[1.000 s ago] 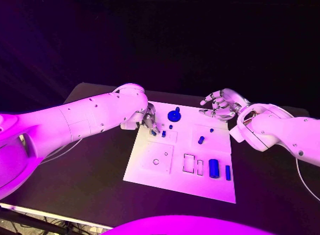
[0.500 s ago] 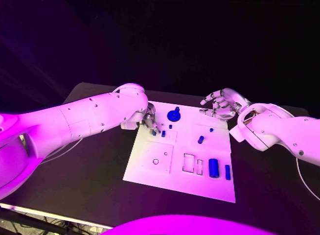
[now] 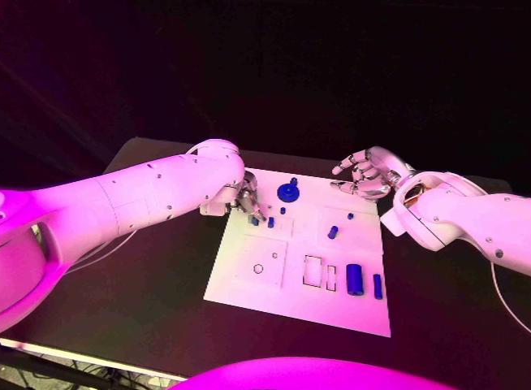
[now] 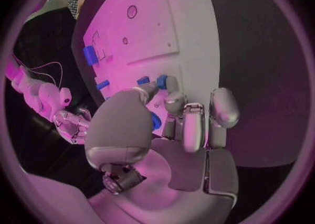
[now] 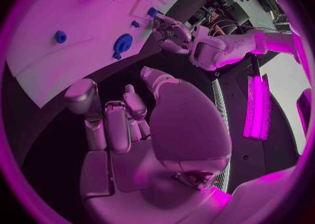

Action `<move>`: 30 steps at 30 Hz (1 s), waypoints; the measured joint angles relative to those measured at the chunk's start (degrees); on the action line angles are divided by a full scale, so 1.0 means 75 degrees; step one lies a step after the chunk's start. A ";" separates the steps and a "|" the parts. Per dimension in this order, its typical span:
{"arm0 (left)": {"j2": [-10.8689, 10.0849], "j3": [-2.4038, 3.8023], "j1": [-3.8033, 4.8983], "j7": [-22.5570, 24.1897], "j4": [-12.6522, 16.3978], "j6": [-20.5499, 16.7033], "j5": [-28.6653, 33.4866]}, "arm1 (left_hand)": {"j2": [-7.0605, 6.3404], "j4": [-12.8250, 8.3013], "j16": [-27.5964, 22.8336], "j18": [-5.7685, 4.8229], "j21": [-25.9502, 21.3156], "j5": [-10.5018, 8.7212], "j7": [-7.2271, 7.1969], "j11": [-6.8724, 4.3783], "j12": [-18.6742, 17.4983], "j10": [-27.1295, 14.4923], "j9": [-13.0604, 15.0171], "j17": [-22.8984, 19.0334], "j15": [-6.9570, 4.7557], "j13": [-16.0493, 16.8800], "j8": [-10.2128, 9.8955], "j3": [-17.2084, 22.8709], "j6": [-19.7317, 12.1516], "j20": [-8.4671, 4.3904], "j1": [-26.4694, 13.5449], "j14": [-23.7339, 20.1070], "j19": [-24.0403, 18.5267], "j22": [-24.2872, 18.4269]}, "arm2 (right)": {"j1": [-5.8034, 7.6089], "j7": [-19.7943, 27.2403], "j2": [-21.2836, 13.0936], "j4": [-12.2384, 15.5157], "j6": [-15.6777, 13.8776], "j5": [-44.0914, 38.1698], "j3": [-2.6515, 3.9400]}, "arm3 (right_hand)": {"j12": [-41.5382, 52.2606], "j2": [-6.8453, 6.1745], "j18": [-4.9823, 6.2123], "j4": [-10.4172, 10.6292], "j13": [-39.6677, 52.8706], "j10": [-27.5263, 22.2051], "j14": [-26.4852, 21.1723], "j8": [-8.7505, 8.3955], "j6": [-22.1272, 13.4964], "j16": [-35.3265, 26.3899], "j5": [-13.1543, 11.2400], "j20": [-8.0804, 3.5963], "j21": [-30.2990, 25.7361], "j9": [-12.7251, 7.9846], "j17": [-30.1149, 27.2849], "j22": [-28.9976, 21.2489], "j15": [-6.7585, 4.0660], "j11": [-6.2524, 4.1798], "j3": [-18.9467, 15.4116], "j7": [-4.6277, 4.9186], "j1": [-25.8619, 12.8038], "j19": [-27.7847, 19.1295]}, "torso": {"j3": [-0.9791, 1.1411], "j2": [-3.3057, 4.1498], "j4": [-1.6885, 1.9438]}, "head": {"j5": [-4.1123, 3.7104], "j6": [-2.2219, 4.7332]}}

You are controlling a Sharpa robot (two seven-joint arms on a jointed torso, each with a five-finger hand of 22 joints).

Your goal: Assemble the parts on the task board

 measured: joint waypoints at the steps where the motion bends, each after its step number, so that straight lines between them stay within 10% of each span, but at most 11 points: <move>1: 0.0000 -0.0001 0.0000 0.0002 -0.0002 -0.0001 0.0000 | 0.0000 -0.0007 0.0000 0.0000 0.0000 0.0000 0.0000 0.0000 0.0000 0.0000 0.0000 0.0000 0.0000 0.0000 0.0000 -0.0007 0.0000 0.0000 0.0000 0.0000 0.0000 0.0000 | 0.0000 0.0000 0.0000 0.0000 0.0000 0.0000 0.0000 | 0.0000 0.0000 0.0000 0.0000 0.0000 0.0000 0.0000 0.0000 0.0000 0.0000 0.0000 0.0000 0.0000 0.0000 0.0000 0.0000 0.0000 0.0000 0.0000 0.0000 0.0000 0.0000 | 0.0000 0.0000 0.0000 | 0.0000 0.0001; 30: -0.0145 -0.0003 -0.0006 0.0043 -0.0006 -0.0243 0.0000 | 0.0079 0.0010 0.0000 0.0000 0.0000 -0.0292 -0.0001 0.0028 0.0000 -0.0028 -0.0043 0.0000 0.0000 0.0061 -0.0106 -0.0748 0.0001 0.0018 -0.0845 0.0000 -0.0018 0.0001 | -0.0003 0.0002 0.0029 -0.0033 0.0000 0.0000 0.0000 | 0.0000 -0.0030 0.0000 0.0022 -0.0008 0.0000 0.0000 0.0000 -0.0021 -0.0029 0.0000 0.0000 -0.0031 -0.0010 -0.0010 -0.0018 0.0000 0.0000 -0.0023 0.0021 -0.0030 0.0000 | 0.0010 0.0001 -0.0004 | -0.0005 0.0007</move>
